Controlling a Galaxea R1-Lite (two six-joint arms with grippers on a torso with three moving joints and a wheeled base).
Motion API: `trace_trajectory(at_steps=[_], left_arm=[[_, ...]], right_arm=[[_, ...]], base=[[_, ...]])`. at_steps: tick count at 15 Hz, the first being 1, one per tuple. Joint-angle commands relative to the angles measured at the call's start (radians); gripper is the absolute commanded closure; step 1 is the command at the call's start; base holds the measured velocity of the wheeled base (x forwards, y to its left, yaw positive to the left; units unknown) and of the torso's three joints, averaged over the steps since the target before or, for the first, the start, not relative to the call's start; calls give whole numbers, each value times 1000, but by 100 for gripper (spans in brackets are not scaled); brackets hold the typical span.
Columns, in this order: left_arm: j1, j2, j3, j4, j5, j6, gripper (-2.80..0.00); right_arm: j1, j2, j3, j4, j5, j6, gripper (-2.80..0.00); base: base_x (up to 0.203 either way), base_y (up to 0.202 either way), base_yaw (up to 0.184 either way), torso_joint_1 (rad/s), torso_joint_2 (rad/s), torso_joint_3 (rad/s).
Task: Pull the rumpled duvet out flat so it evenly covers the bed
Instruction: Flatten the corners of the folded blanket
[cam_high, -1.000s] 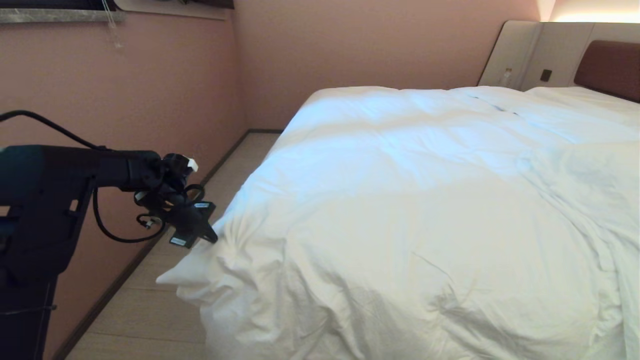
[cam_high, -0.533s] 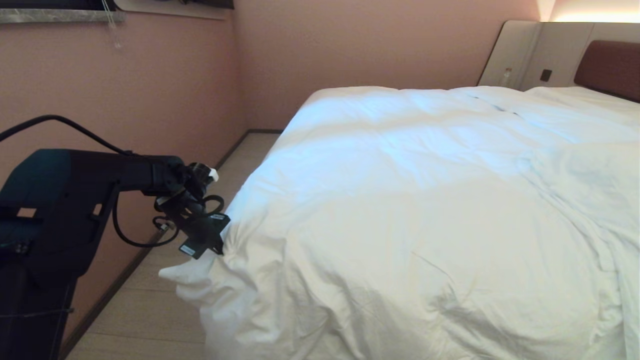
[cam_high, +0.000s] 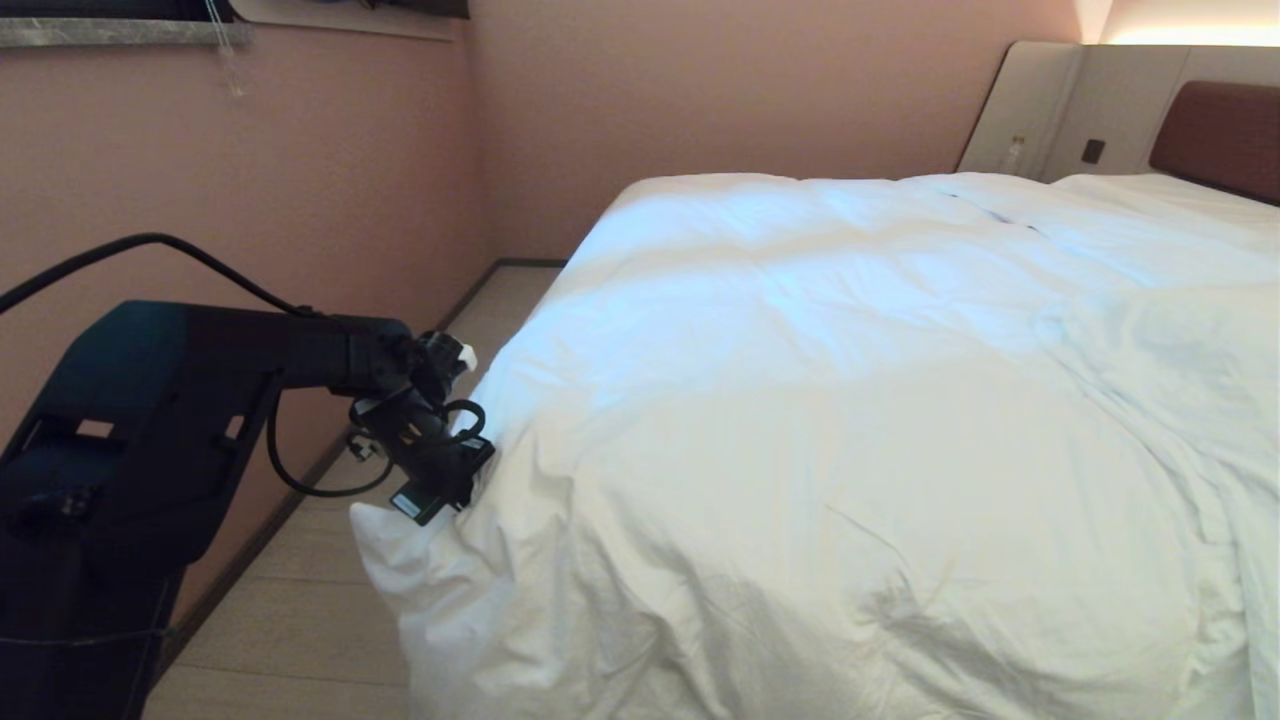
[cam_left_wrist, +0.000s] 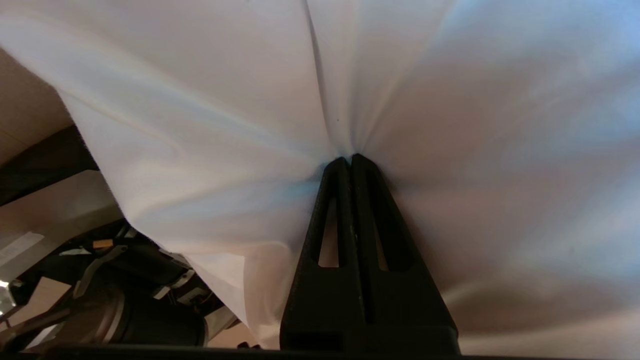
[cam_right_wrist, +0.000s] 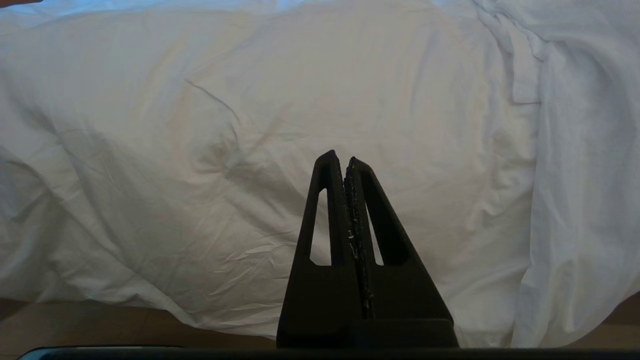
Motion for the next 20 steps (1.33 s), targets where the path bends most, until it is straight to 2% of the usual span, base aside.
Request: trace_trajectory(at_steps=[1,3,5,10,12,13,15,20], left_arm=[[-7,8,3,7,-6,-4,0],[8,-8,3,12,-5,-2,0],[72,-44,2,16,-9,0,0],[162,-43,1,16,-4,1,0],[227,-34,-6,8,-2,3,0],[263,-14,-19,7,18,10,0],[283,31,-31,1,125,45,0],[282,82,-29,3,167,90,0]], right_arm=[[0,0,0,-1,0,0,0],[0,0,0,-1,0,0,0],[0,0,0,-1,0,0,0],[0,0,0,-1,0,0,0],[0,0,0,-1,0,0,0],[0,0,0,-1,0,0,0],[0,0,0,-1,0,0,0],[0,0,0,-1,0,0,0]], base=[[0,0,0,0,0,0],[0,0,0,0,0,0],[0,0,0,0,0,0],[0,0,0,0,0,0],[0,0,0,0,0,0],[0,0,0,0,0,0],[0,0,0,0,0,0],[0,0,0,0,0,0]])
